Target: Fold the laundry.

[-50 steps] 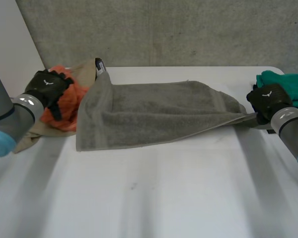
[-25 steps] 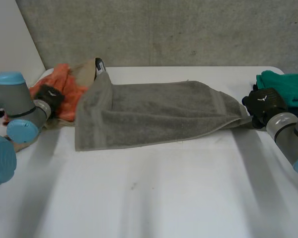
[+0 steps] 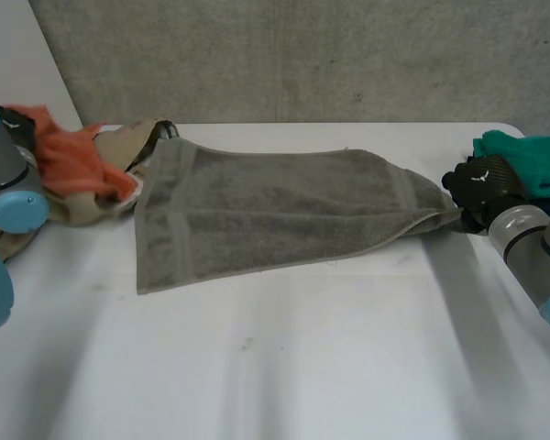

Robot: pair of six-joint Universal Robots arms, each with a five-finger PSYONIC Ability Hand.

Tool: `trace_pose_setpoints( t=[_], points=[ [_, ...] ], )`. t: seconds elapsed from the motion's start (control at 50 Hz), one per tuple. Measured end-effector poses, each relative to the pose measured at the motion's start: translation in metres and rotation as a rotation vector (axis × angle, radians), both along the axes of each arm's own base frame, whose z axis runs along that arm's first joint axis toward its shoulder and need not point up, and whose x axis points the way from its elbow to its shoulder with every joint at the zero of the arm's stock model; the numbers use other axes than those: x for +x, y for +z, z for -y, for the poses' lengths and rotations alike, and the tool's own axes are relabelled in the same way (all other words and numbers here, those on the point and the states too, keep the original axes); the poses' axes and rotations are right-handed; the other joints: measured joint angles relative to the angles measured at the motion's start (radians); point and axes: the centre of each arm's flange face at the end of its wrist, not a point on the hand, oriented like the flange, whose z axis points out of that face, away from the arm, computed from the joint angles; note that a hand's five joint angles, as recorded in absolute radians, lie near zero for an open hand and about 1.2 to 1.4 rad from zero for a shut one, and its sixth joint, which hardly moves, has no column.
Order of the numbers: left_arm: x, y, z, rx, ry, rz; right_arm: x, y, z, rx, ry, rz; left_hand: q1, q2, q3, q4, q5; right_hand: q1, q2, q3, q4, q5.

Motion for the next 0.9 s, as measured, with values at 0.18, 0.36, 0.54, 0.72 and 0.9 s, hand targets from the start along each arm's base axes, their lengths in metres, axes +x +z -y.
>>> trace_pose_setpoints(
  t=[0.18, 0.36, 0.54, 0.72, 0.9],
  points=[
    [-0.032, 0.024, -0.039, 0.105, -0.235, -0.061, 0.0, 0.011, -0.003, -0.02, 0.002, 0.012, -0.057, -0.105, -0.124, -0.122, -0.083, 0.0, 0.0, 0.0, 0.0, 0.0],
    [-0.065, 0.016, -0.069, 0.22, -0.465, -0.126, 0.001, 0.015, -0.005, -0.027, 0.004, 0.018, -0.057, -0.105, -0.124, -0.122, -0.083, 0.0, 0.0, 0.0, 0.0, 0.0],
    [-0.072, -0.035, -0.052, 0.29, -0.44, -0.08, 0.0, 0.009, -0.005, -0.013, 0.004, 0.013, -0.046, -0.099, -0.118, -0.115, -0.077, 0.0, 0.0, 0.0, 0.0, 0.0],
    [-0.049, -0.063, -0.016, 0.219, -0.256, 0.1, -0.001, 0.01, -0.003, -0.018, -0.001, 0.013, 0.875, 0.857, 0.83, 0.865, 0.817, 0.0, 0.0, 0.0, 0.0, 0.0],
    [-0.02, -0.043, 0.009, 0.021, -0.033, 0.184, 0.001, 0.019, -0.008, -0.038, 0.006, 0.019, 0.876, 0.878, 0.851, 0.874, 0.817, 0.0, 0.0, 0.0, 0.0, 0.0]
  ],
)
